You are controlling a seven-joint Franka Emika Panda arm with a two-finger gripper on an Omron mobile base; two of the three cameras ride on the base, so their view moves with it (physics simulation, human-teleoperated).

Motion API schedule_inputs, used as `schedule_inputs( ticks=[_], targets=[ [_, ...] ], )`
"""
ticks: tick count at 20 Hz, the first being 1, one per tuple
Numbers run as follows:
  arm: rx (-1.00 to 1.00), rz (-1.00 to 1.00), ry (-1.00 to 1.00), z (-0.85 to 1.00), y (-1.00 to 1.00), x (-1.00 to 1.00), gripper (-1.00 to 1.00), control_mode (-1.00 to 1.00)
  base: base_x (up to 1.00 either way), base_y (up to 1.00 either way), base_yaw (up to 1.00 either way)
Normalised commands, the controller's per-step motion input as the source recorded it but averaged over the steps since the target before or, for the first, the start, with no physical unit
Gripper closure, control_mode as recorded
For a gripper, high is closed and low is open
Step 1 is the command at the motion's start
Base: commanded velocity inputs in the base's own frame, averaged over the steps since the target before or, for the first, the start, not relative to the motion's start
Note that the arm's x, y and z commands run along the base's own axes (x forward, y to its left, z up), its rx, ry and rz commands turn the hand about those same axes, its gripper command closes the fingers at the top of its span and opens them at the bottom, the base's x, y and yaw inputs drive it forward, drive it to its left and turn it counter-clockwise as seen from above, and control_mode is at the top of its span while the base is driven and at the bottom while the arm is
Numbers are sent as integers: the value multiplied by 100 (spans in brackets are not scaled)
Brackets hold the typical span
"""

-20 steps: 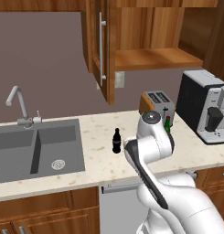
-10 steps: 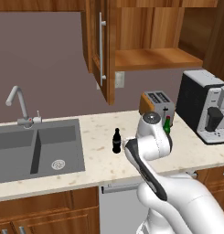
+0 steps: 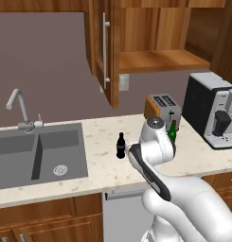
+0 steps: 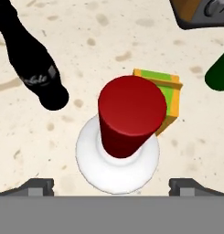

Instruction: Sort all alcoholic drinks to one cabinet, and non-alcoholic drinks to the other.

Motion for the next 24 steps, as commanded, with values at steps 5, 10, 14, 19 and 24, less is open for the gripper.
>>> schedule_inputs(
  ticks=[5,10,14,19,24],
  targets=[
    [0,1,0,-14,0,4,-100,-100,0,0,0],
    [0,1,0,-18,0,1,-100,-100,0,0,0],
    [0,2,0,-7,0,12,-100,-100,0,0,0],
    [0,1,-5,-2,0,3,-100,-100,0,0,0],
    [0,1,-11,-3,0,0,-100,-100,0,0,0]
  ],
)
